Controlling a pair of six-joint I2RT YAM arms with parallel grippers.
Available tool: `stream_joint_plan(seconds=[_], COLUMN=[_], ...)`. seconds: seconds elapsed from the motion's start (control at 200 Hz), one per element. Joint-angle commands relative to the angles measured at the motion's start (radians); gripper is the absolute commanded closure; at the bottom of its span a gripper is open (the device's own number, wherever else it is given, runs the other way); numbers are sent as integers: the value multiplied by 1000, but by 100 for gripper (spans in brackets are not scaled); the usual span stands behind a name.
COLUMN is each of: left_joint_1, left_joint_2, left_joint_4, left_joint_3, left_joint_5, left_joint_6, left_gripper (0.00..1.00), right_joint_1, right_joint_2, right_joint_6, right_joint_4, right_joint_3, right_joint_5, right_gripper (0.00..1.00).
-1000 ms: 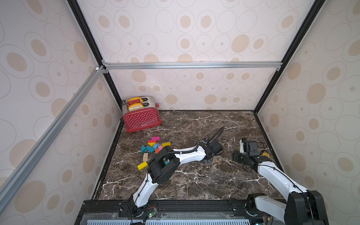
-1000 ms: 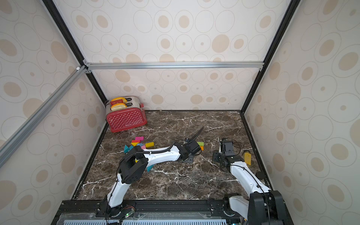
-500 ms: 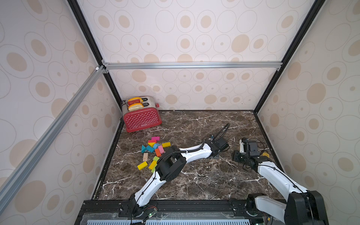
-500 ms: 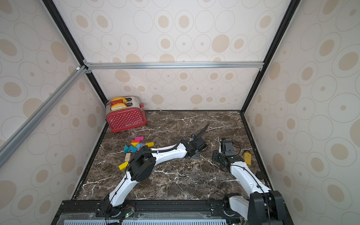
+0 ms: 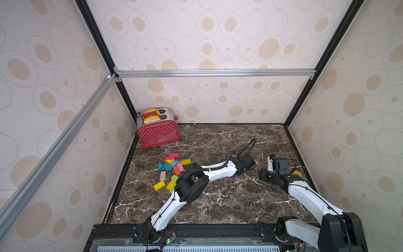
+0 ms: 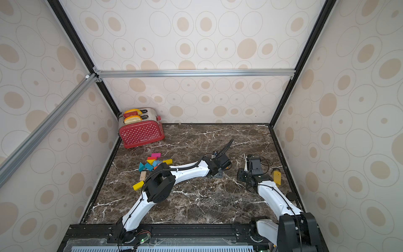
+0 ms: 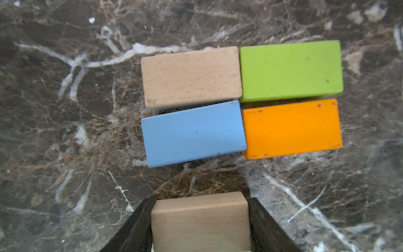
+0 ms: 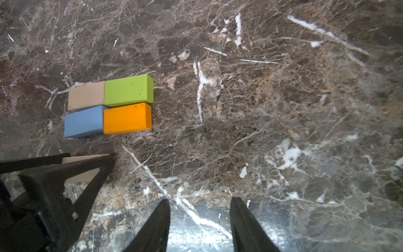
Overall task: Assemble a piece of candy with building blocks
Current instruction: Assemble the building block at the center of the board.
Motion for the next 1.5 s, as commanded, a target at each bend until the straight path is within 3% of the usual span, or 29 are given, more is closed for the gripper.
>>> stream_joint_plan(seconds=[0.0,0.481,1.497], left_joint_1=[7,27,52], left_joint_2=[39,57,99], left_joint_4=[-18,-10,-23], left_joint_3=[13,34,72], left_joint_5=[-8,-8,-15], left_joint_6=[0,30,14], left_gripper=[43,38,38], right_joint_1=[-6,-6,-6], right_joint_2=[13,32,42], right_joint_6=[2,2,-3], right_joint_4=[4,11,21], right_joint_3=[-11,-9,-16], right_joint_5=[-4,-26,-44], right_gripper=[51,51,52])
